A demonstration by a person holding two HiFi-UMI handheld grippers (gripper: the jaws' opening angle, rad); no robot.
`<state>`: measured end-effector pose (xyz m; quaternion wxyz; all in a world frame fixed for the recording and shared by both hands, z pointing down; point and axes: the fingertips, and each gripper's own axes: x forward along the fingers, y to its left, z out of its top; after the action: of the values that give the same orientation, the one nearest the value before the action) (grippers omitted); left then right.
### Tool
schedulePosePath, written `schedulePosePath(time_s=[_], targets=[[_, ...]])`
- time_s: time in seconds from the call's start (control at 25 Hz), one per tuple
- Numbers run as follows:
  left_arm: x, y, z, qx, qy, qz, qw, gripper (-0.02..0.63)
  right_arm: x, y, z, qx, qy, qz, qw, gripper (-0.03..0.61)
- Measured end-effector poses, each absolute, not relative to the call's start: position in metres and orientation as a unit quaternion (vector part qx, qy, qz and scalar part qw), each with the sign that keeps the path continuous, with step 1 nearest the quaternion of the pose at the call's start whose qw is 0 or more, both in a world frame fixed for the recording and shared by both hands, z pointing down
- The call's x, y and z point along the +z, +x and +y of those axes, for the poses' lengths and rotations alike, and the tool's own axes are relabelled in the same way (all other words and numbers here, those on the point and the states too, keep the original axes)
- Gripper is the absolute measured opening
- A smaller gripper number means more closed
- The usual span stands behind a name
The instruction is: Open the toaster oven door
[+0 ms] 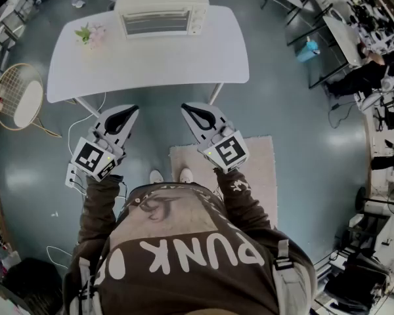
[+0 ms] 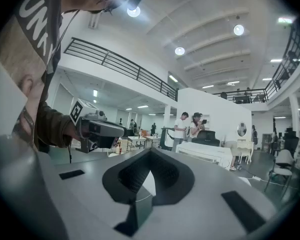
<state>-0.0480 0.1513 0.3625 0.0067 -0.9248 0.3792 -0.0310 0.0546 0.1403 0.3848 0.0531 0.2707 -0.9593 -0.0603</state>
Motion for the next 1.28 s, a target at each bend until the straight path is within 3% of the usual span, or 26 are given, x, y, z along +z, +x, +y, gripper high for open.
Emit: schedulePosePath(time_s=[0.6,0.68,0.72,1.28], targets=[[0.366,-0.039,0.150,-0.037,-0.921,0.388,0.006,0.006,0.381,0.066,0.138,-0.058,0.263,-0.963,0.023,0.012],[0.366,-0.033,0.150,-0.040,-0.919,0.391,0.007,0.006,0.384,0.070,0.139,-0.056,0.254,-0.965,0.026,0.116],[0.366,-0.029,0.149,-0.041,-0.918,0.393,0.008,0.006,0.385,0.073,0.139,-0.054,0.250,-0.966,0.027,0.127],[0.385,0.008,0.138,-0.049,-0.912,0.408,-0.011,0.006,0.406,0.108,0.117,-0.033,0.235,-0.971,0.020,0.161]])
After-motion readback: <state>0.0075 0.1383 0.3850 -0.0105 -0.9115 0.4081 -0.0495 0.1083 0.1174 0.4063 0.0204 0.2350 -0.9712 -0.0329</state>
